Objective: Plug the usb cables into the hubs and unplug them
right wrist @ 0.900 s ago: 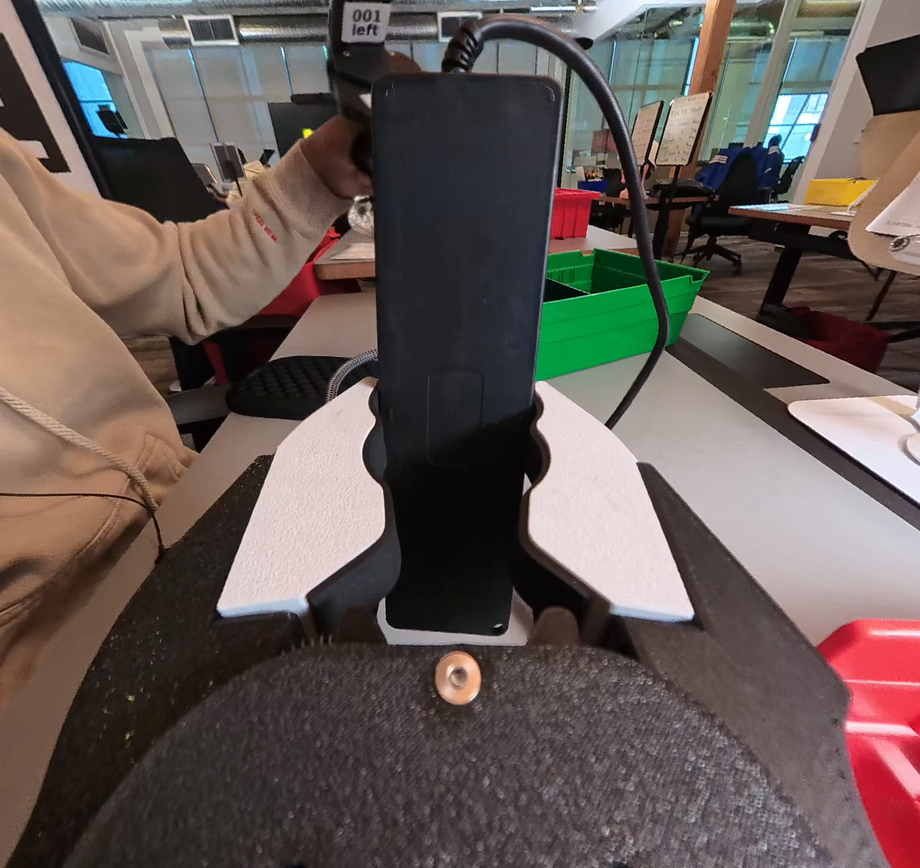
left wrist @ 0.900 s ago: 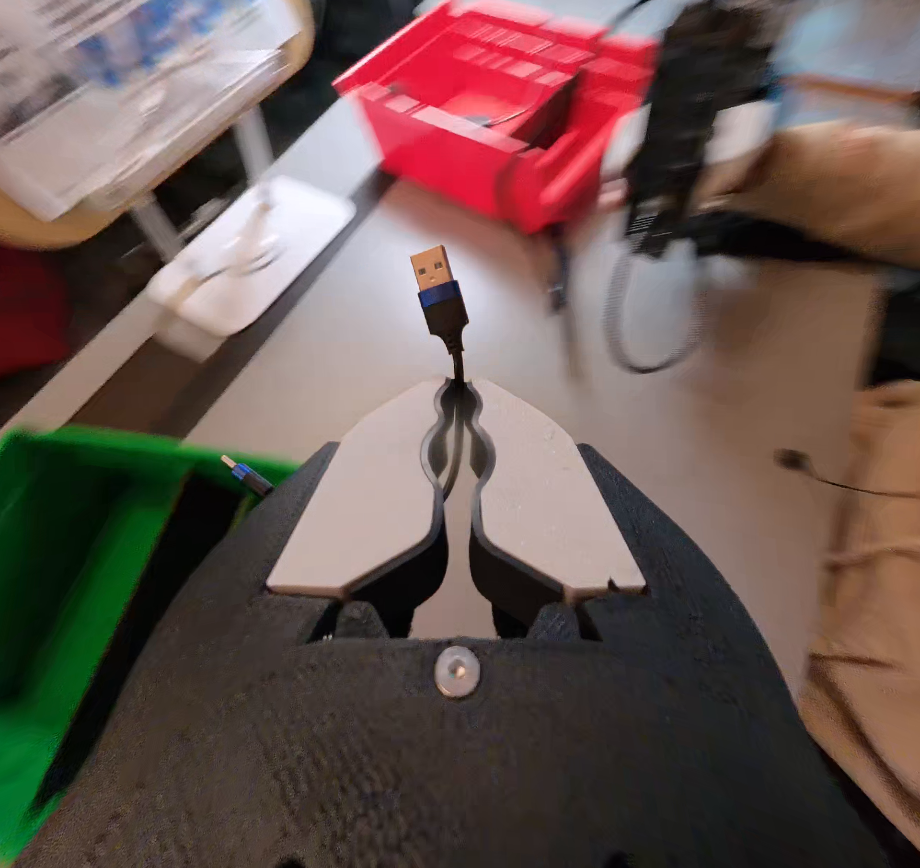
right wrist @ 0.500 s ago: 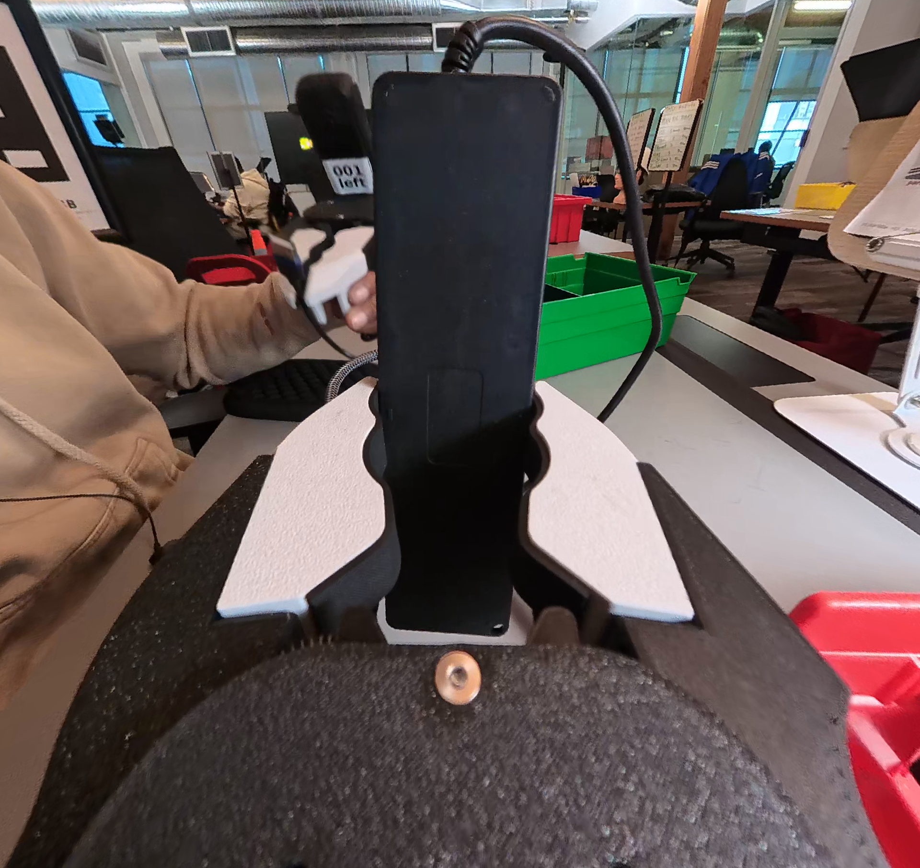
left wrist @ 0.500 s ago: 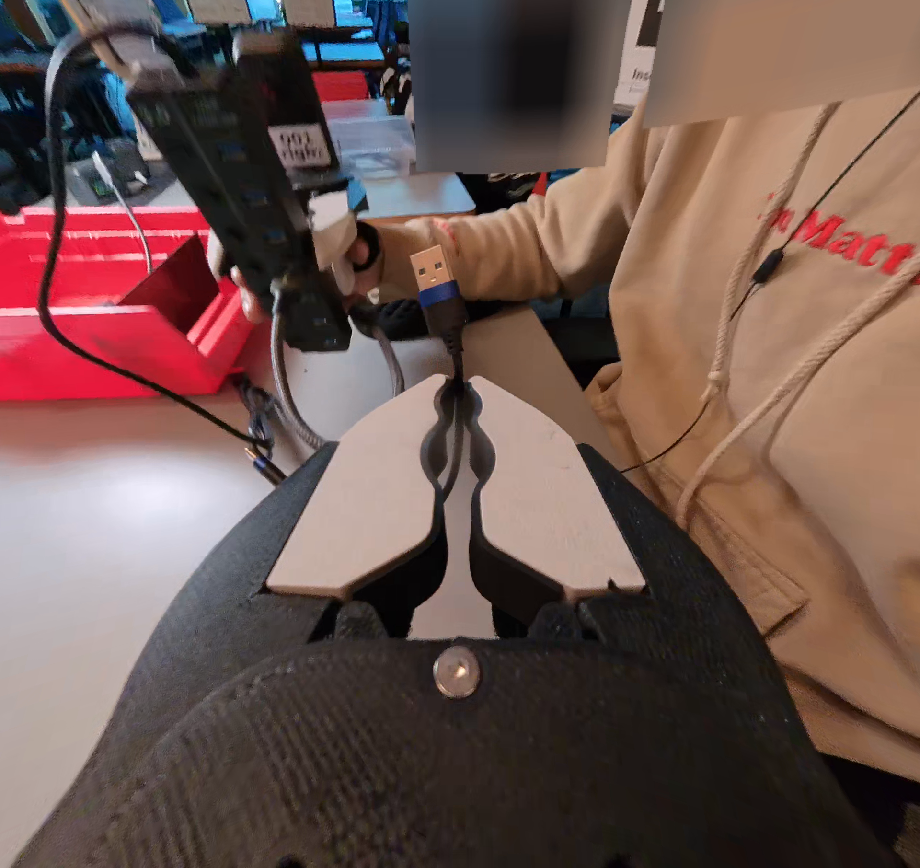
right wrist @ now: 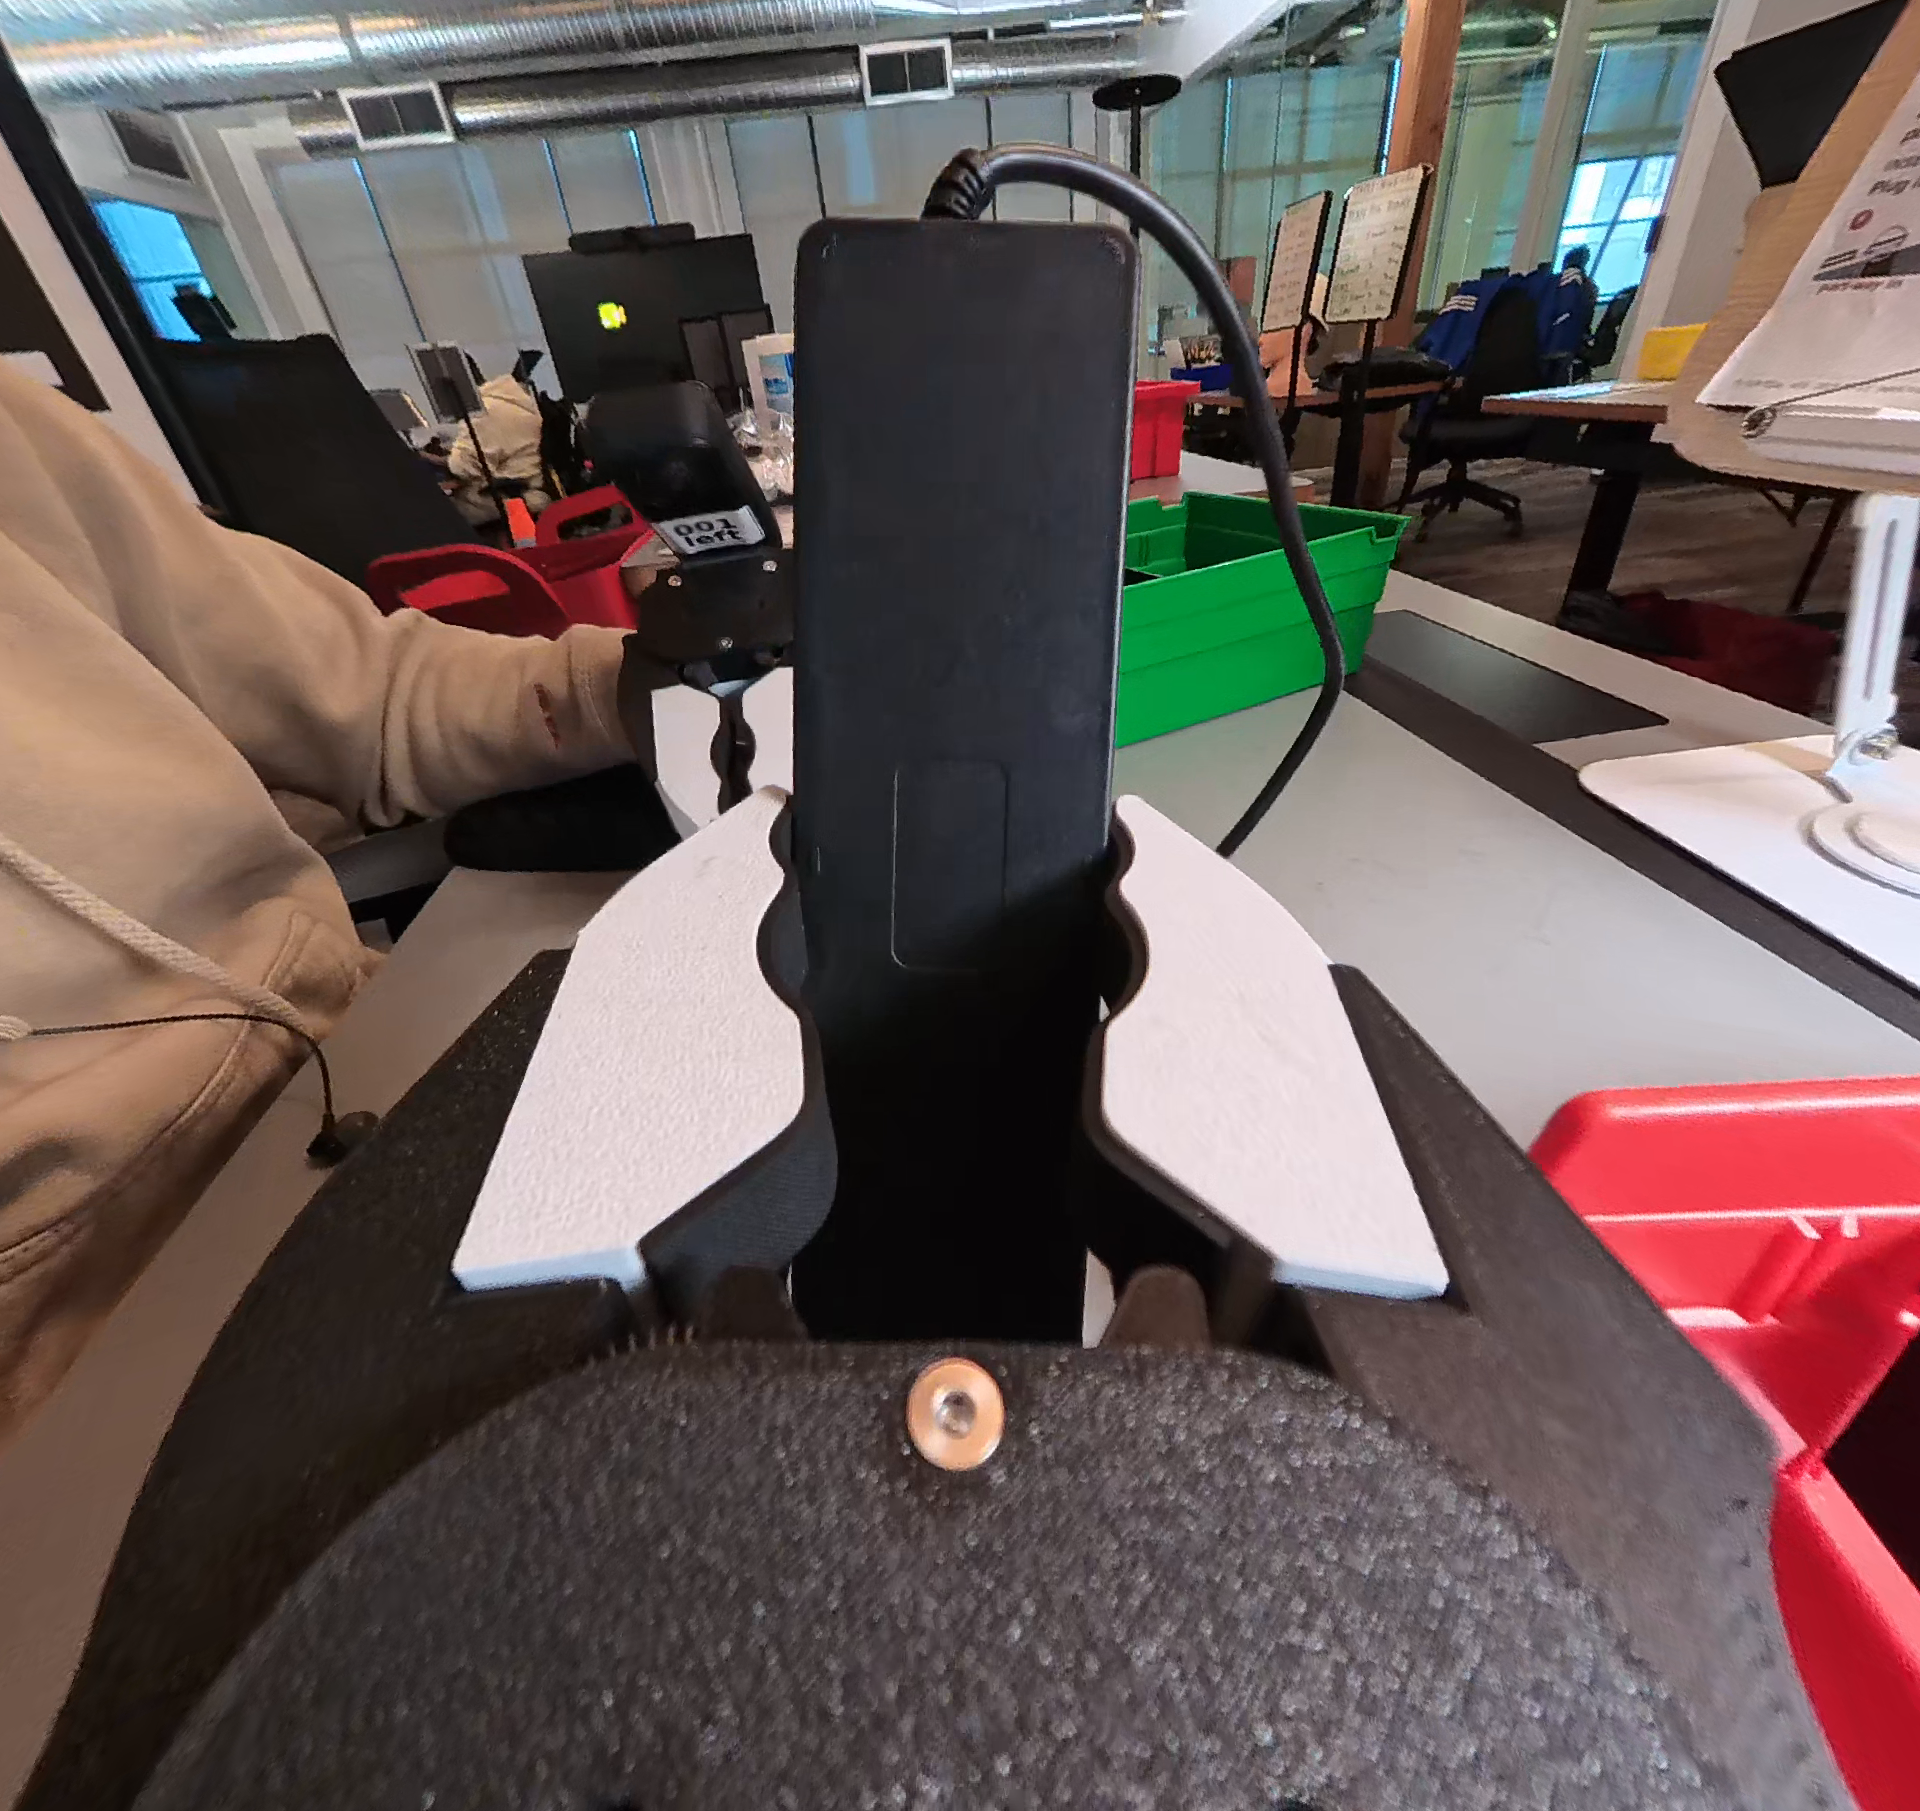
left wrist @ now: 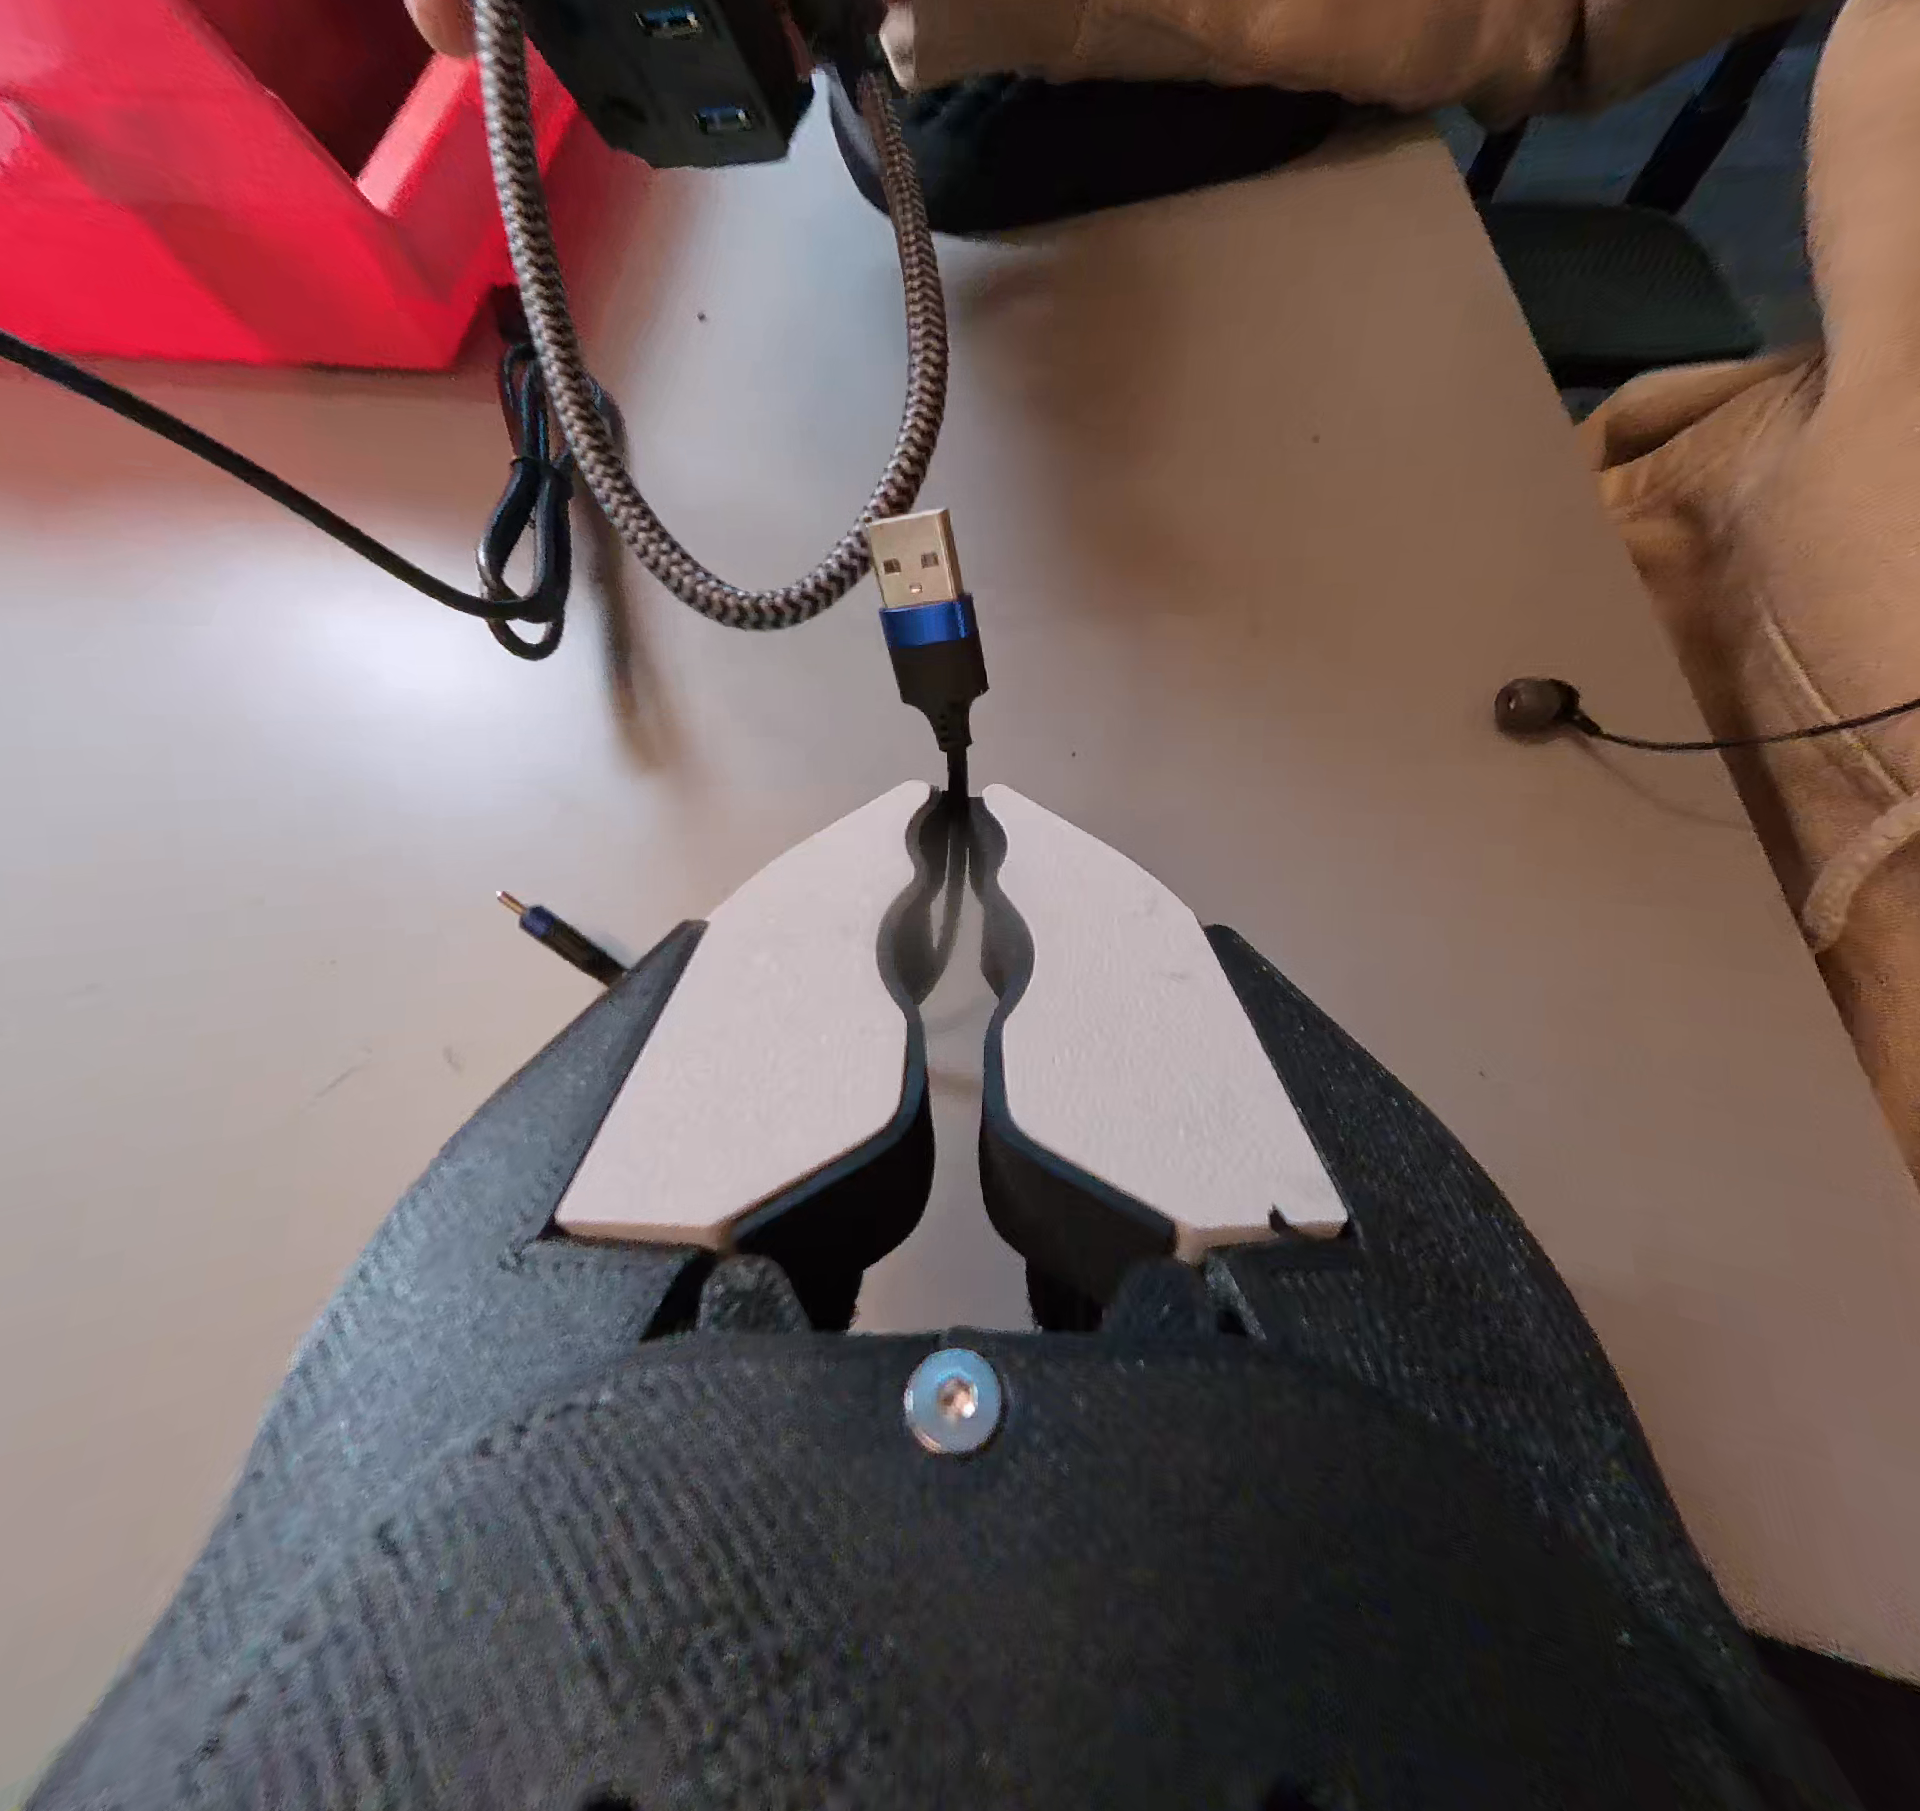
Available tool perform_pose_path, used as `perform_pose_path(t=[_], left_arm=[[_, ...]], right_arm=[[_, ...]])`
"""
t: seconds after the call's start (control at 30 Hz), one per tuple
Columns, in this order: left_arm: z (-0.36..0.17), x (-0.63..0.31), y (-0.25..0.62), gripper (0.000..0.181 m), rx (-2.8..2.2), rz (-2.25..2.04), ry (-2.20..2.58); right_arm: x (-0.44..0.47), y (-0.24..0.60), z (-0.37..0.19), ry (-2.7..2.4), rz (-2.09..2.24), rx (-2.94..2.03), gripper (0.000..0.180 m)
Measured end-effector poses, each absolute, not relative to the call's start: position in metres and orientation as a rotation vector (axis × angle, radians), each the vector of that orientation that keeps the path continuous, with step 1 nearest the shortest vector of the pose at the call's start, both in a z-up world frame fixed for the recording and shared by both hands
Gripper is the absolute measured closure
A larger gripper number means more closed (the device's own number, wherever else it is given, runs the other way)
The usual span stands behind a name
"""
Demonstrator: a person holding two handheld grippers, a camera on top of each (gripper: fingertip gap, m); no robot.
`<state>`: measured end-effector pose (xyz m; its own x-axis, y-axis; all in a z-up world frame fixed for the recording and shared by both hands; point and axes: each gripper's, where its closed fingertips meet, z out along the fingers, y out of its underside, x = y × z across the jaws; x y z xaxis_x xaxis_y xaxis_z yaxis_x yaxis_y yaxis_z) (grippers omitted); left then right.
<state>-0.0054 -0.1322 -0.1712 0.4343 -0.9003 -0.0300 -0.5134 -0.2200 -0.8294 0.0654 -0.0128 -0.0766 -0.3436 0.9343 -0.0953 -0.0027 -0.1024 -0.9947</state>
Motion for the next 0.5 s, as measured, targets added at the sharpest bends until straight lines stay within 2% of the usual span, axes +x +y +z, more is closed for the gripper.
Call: perform_pose_path(t=[0.13, 0.5], left_arm=[[-0.165, -0.017, -0.121, 0.177, -1.893, -0.637, 1.045], [-0.198, -0.024, -0.106, 0.177, -2.069, -0.511, 0.958]], right_arm=[[0.073, -0.011, -0.067, -1.345, 1.67, -1.054, 0.126], [0.1, -0.026, -0.026, -1.082, 2.278, -0.799, 0.126]])
